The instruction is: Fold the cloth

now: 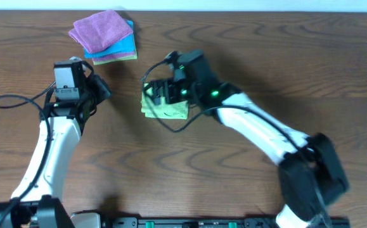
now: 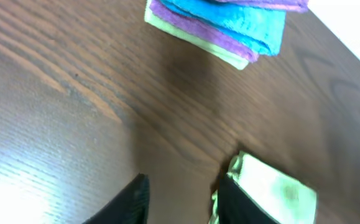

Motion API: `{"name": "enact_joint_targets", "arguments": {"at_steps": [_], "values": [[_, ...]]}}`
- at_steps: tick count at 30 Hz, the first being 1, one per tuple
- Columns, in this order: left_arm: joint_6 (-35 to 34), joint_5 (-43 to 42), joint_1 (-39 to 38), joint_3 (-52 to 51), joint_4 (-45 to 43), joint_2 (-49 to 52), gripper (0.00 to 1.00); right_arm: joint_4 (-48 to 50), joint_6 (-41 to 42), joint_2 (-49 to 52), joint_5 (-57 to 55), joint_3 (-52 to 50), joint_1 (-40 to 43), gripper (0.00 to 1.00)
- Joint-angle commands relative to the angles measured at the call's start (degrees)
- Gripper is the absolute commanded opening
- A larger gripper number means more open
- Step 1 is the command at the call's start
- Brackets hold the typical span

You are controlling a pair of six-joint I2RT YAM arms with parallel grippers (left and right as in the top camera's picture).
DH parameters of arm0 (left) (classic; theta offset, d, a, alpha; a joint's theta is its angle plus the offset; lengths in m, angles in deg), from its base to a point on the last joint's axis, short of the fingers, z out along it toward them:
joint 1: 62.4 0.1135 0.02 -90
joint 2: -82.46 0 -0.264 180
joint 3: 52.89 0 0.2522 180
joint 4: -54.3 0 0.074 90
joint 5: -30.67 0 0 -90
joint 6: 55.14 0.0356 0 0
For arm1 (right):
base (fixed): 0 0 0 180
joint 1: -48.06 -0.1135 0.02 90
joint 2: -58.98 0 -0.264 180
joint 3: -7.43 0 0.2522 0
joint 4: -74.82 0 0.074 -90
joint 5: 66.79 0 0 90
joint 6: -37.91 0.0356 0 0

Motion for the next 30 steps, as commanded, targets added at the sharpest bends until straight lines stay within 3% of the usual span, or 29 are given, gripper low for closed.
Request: {"name": "enact_joint_targets", "arguments": {"at_steps": [1, 5, 10, 13, 21, 30], "values": [[0.48, -2.78, 0.44, 0.70, 1.66, -1.90, 0.52, -3.82, -5.18, -6.03, 0.92, 1.16, 2.73, 0.99], [0.48, -8.13, 0.44, 0.70, 3.82, -2.58, 0.82, -17.00, -16.04, -15.26, -2.56, 1.16, 5.40, 0.99], [-0.35, -12.28, 0.28, 0.70, 6.40, -2.58, 0.96, -34.10, -22.88, -26.27, -13.20, 0.72, 7.28, 0.99], [-2.10, -12.48, -0.31, 0.50, 8.81, -2.56, 0.98, -38.73, -23.56, -32.81, -16.22, -2.43, 8.13, 0.99], [-7.72, -13.53, -6.62, -3.45, 8.85, -2.25, 0.98, -38.53, -20.28, -56.11, -16.33, -22.03, 10.51, 0.99], [-15.65, -12.31, -11.93, -4.83, 6.03, 1.36, 0.96, -43.32, -8.59, -81.11, -19.06, -36.96, 11.56, 0.99]]}}
